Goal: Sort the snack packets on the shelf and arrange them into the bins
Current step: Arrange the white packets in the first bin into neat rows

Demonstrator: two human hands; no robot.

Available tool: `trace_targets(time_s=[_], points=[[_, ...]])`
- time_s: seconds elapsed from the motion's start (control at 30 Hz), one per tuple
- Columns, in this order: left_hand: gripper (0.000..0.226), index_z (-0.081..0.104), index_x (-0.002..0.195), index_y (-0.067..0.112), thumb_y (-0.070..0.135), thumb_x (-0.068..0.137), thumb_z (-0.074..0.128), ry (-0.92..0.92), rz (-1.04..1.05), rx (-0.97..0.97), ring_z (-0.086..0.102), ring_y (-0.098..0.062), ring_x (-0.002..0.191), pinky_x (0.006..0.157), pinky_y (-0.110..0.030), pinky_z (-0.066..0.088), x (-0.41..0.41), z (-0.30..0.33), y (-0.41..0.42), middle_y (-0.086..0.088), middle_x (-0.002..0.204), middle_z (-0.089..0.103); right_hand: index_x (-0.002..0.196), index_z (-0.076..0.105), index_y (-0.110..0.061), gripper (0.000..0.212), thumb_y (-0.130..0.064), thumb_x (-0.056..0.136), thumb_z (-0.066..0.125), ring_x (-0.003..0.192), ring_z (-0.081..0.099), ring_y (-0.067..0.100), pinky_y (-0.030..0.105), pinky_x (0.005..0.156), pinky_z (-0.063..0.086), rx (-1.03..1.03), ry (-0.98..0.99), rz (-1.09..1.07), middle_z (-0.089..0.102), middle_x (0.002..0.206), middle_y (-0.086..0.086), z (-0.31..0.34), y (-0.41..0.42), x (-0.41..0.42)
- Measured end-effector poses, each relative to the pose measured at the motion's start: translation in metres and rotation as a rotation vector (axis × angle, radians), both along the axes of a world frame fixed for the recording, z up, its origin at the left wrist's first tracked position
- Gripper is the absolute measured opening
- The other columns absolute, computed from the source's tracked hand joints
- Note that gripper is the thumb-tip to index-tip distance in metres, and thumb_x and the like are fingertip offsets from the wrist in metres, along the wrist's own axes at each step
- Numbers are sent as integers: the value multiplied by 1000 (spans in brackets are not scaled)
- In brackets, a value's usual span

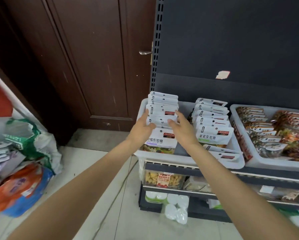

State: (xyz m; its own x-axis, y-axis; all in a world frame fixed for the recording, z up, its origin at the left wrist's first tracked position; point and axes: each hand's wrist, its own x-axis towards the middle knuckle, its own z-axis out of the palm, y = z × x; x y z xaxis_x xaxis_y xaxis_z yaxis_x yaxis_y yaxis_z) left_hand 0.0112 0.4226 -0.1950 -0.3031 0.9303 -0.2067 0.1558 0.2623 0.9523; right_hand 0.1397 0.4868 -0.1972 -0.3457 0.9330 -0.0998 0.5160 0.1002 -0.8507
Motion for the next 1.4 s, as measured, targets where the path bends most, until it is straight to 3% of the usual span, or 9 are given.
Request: trace_targets(time_s=[0.2,0.43,0.53,0.63,0.83,1.0,1.13,1.27,1.4], points=[[44,33,145,13,20,102,35,264,156,-46,48,-26,126,100,-32,36,-26,-7,-9,-8,137,52,140,40,-20,42,-25,98,46,123,48,21,39,106,38,-5,8,-70,52,133,5,-19,-14,-4],[64,19,149,30,2,94,34,-170,63,9,55,-22,117,101,-41,45,-5,-12,-4,-1,137,51,151,-3,-18,70,-11,99,43,130,40,14,20,100,36,-185,264,-81,35,148,0,-16,-26,-17],[64,24,145,30,-7,94,36,-268,53,97,52,-18,119,101,-34,45,-2,-11,-20,4,128,53,151,5,-28,71,-5,97,45,126,40,5,11,99,39,-125,279,-2,34,144,-10,-20,-36,-9],[64,21,139,33,-11,94,35,-306,34,142,52,-14,112,85,-19,49,6,-14,-39,8,115,53,150,-1,-32,76,-10,96,47,141,23,10,36,117,23,-107,273,14,17,156,-10,-27,-53,-3],[79,9,151,28,1,89,51,-305,86,13,53,-16,118,103,-38,43,10,-17,-44,5,135,49,150,9,-23,68,-9,96,47,117,43,5,20,88,41,-129,250,47,47,123,-17,-13,-50,6],[64,25,148,29,7,93,47,-254,41,-11,48,-14,120,109,-35,33,3,-8,-29,11,126,54,144,27,-33,59,-11,94,50,118,50,10,28,96,40,-116,149,110,52,131,-9,-9,-35,4],[64,10,152,28,16,98,43,-246,13,-37,31,-19,139,115,-37,23,-3,-8,-19,3,151,34,145,24,-30,59,-10,96,49,114,43,3,20,92,33,-121,131,163,48,128,-11,-4,-29,3],[63,7,152,26,11,100,40,-260,2,-36,33,-8,129,106,-26,24,-5,-8,-6,13,138,35,143,27,-26,54,-9,96,47,115,41,4,20,93,30,-121,118,140,46,132,-7,-7,-18,-3],[60,11,152,27,18,100,40,-264,41,-11,28,-16,140,113,-32,21,-14,-8,9,6,151,32,139,34,-21,46,-14,96,49,120,46,10,20,91,32,-87,125,71,50,128,-7,-2,-4,-9]])
